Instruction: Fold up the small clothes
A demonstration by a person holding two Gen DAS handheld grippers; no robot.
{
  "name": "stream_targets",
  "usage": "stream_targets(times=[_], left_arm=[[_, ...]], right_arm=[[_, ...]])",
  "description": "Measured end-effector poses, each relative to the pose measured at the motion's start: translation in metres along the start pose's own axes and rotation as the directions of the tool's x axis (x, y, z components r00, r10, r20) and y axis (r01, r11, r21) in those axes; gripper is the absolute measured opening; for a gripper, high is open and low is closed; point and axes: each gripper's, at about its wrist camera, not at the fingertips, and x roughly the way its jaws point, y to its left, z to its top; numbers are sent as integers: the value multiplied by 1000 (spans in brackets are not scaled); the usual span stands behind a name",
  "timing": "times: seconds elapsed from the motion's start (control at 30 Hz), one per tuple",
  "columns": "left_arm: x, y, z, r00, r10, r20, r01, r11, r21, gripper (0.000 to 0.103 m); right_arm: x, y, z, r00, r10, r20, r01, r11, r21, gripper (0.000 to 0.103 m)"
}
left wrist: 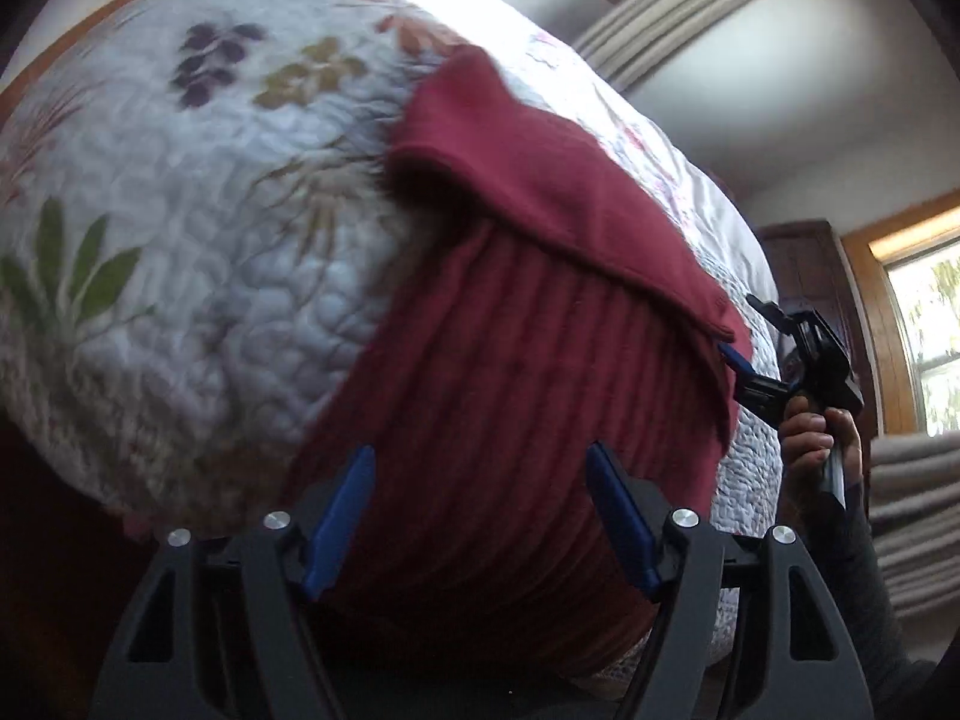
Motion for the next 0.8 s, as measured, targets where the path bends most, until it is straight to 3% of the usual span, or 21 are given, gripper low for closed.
stream_targets(times=[0.1, 0.27, 0.33, 0.37, 0.4, 0.57, 0.8], left_arm=[[-8, 19, -9, 1000, 20, 3, -20, 998, -61, 73], [-9, 16, -10, 1000, 29, -2, -29, 998, -51, 73], [-9, 10, -8, 1000, 19, 4, -19, 999, -39, 73], [-7, 6, -6, 1000, 15, 6, -15, 999, -31, 73], [-6, 2, -5, 1000, 9, 6, -9, 1000, -22, 73], [-1, -17, 0, 1000, -10, -7, 11, 999, 30, 73], [9, -24, 0, 999, -32, -30, 33, 998, 47, 73]], right_arm=[[10, 6, 7, 1000, 14, -27, -14, 1000, -11, 62], [22, 10, 17, 998, 39, -42, -39, 999, -4, 58], [24, 13, 18, 998, 41, -46, -42, 999, -5, 44], [24, 16, 19, 998, 42, -48, -43, 999, -14, 29], [23, 19, 19, 997, 48, -52, -49, 998, -25, 6], [-5, 44, 14, 1000, 28, -3, -28, 992, -119, 6], [-79, 80, 5, 994, -13, 108, 41, 966, -254, 6]])
